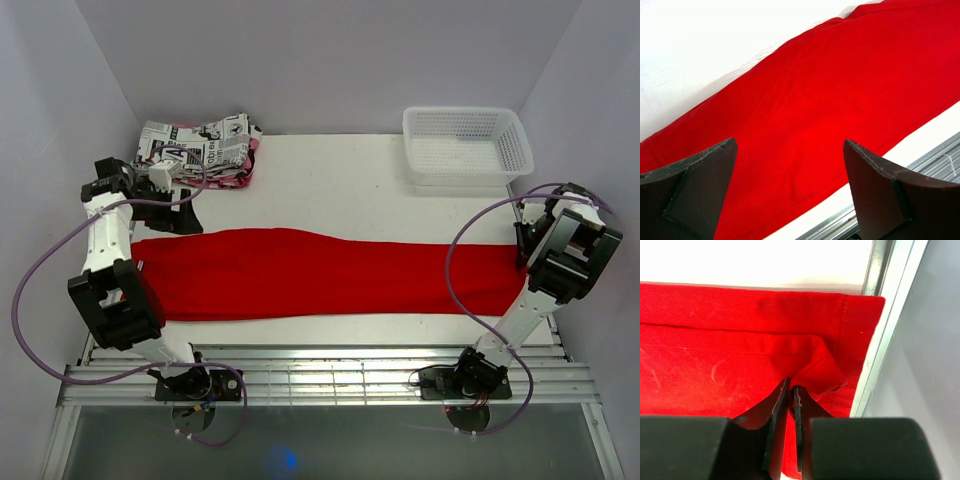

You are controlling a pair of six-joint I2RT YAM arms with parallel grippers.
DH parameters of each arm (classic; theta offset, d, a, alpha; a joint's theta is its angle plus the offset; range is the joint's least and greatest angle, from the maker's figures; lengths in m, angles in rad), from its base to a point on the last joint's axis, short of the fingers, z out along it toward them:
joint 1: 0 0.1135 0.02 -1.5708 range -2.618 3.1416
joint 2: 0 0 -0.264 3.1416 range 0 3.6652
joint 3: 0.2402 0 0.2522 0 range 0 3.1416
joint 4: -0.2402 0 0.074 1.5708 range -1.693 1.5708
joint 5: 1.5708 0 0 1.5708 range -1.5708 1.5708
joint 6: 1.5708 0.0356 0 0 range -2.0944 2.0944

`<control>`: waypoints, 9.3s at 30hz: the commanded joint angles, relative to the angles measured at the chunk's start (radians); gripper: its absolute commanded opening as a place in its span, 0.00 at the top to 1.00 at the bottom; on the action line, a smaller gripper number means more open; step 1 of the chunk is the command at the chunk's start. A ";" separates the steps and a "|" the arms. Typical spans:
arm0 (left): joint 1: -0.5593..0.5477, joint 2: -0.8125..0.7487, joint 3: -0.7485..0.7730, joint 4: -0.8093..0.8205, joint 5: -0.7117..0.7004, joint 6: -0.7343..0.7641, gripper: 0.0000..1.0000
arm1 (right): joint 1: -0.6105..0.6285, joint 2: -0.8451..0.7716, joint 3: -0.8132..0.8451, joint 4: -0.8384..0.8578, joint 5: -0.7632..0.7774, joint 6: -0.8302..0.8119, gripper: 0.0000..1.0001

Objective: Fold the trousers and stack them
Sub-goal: Fold the trousers

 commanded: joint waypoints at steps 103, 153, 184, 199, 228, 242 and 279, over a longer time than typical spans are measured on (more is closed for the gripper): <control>-0.705 0.671 0.526 0.016 -0.124 0.328 0.47 | 0.050 -0.237 -0.213 0.255 -0.021 -0.002 0.92; -0.638 0.668 0.491 -0.076 -0.040 0.276 0.52 | 0.050 -0.265 -0.227 0.267 -0.027 -0.005 0.92; -0.538 0.510 0.391 -0.025 0.000 0.256 1.00 | 0.041 -0.286 -0.189 0.279 0.029 -0.082 0.92; -0.501 0.403 0.279 0.098 0.043 0.258 1.00 | 0.039 -0.374 -0.143 0.288 -0.106 -0.057 0.92; -0.474 0.352 0.208 0.395 -0.097 0.048 0.29 | 0.141 -0.081 0.038 0.285 -0.081 0.043 0.39; -0.693 0.380 0.219 0.305 -0.022 -0.025 0.34 | 0.141 -0.044 -0.041 0.244 -0.238 0.044 0.71; -0.747 0.289 0.038 0.265 0.012 -0.061 0.36 | 0.194 -0.116 -0.009 -0.071 -0.267 -0.321 0.47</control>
